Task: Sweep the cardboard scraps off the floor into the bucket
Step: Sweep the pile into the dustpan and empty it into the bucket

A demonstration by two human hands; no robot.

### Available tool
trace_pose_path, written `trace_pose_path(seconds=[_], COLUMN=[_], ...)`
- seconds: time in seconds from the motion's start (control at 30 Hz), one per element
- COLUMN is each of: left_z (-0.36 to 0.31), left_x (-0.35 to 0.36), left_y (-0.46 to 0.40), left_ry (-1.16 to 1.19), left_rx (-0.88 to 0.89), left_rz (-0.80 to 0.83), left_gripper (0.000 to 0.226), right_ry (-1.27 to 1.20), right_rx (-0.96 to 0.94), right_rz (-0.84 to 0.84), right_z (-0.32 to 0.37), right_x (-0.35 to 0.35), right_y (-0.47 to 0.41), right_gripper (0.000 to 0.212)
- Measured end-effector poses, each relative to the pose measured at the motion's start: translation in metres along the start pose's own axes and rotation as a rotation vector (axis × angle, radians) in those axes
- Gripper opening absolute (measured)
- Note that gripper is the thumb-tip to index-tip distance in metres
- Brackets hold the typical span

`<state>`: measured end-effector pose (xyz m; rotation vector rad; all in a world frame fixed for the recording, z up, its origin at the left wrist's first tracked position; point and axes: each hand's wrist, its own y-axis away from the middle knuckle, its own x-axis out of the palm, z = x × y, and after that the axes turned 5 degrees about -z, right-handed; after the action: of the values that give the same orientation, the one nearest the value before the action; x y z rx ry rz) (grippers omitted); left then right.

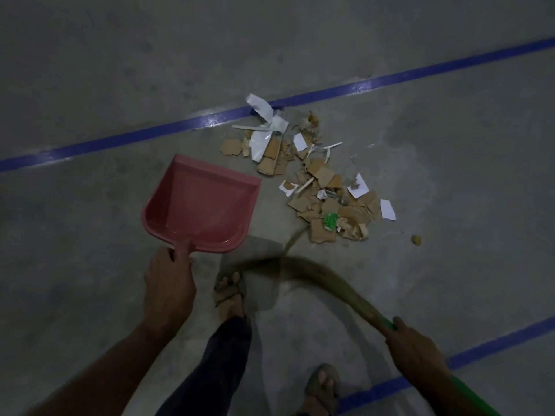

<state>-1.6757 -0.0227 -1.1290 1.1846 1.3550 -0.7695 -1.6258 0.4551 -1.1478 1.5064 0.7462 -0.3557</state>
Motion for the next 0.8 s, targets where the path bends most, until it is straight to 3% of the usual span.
trace_pose_path(seconds=[0.13,0.23,0.33,0.57,0.7,0.8], left_z=[0.017,0.031,0.043,0.07,0.078,0.076], left_x=[-0.017,-0.03,-0.038,-0.035,-0.024,-0.016], left_y=[-0.03,-0.048,-0.059,-0.07,-0.075,-0.08], left_ry=[0.019,0.029,0.03,-0.011,-0.051,-0.052], left_rx=[0.02,-0.007,-0.039,-0.135,-0.145,-0.12], left_rz=[-0.015,-0.027,-0.035,-0.055,-0.064,-0.085], left_gripper=[0.035,0.037,0.04,0.045,0.039,0.038], right_ry=[-0.138,-0.285,-0.367,-0.353,-0.402,-0.578], right_rx=[0.113,0.039,-0.021,-0.27,-0.21,-0.117], right_rz=[-0.153,-0.251,-0.251,-0.196,-0.232,-0.151], right_z=[0.021,0.026,0.048,0.192,0.262,0.26], right_x=[-0.026,-0.033,-0.045,-0.116,-0.152,-0.161], right_y=[-0.004,0.006,0.005,-0.083,-0.164,-0.207], right_gripper=[0.049,0.067,0.079,0.06,0.042,0.054])
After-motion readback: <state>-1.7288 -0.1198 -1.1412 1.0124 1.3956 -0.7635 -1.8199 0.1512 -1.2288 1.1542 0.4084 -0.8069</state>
